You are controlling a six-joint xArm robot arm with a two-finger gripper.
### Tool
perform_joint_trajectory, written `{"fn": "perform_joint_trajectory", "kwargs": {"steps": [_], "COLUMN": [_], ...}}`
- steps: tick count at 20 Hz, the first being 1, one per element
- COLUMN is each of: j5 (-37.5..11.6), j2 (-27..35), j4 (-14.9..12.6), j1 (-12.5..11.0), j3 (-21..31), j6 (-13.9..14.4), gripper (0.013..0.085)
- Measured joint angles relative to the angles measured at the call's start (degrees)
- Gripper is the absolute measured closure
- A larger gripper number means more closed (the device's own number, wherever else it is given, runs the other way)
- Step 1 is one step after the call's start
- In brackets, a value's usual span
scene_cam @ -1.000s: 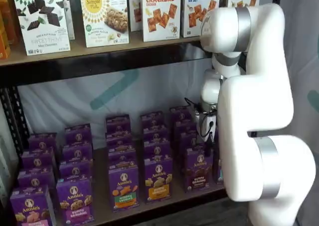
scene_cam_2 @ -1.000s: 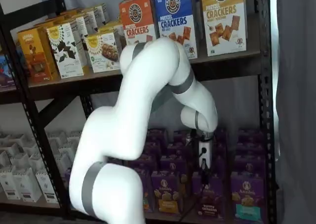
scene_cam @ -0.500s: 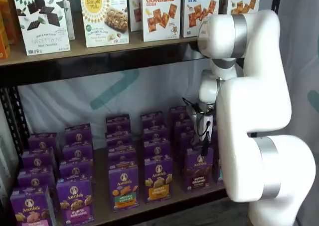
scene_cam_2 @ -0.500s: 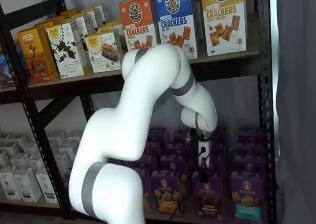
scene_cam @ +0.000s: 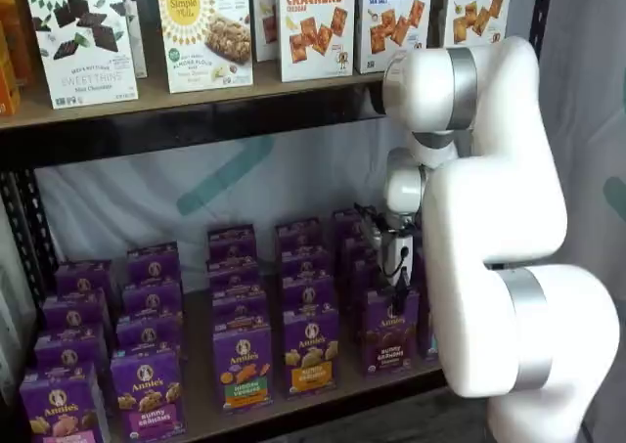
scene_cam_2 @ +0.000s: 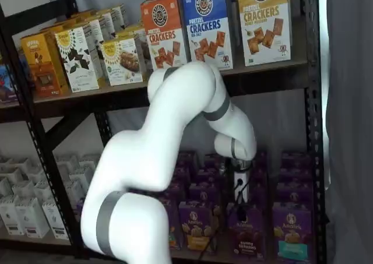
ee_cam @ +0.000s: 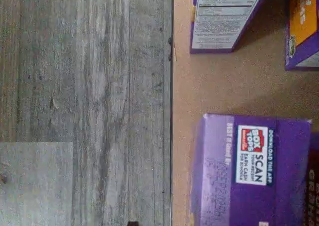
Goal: Pick up the purple box with a brown patch in the center, on the bottom shelf, the fifth box from the left
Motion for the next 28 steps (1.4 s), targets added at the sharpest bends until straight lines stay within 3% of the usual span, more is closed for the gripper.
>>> {"fn": "perform_joint_trajectory", "kwargs": {"steps": [11, 28], "j5": [-4.29, -3.38], "j2": [2.27, 2.81], "j4": [-4.17, -5.22], "j1": [-0.17, -0.28], "j3": [-0.37, -0.72], "j6": [3.35, 4.13], "gripper": [0.013, 0.013]}}
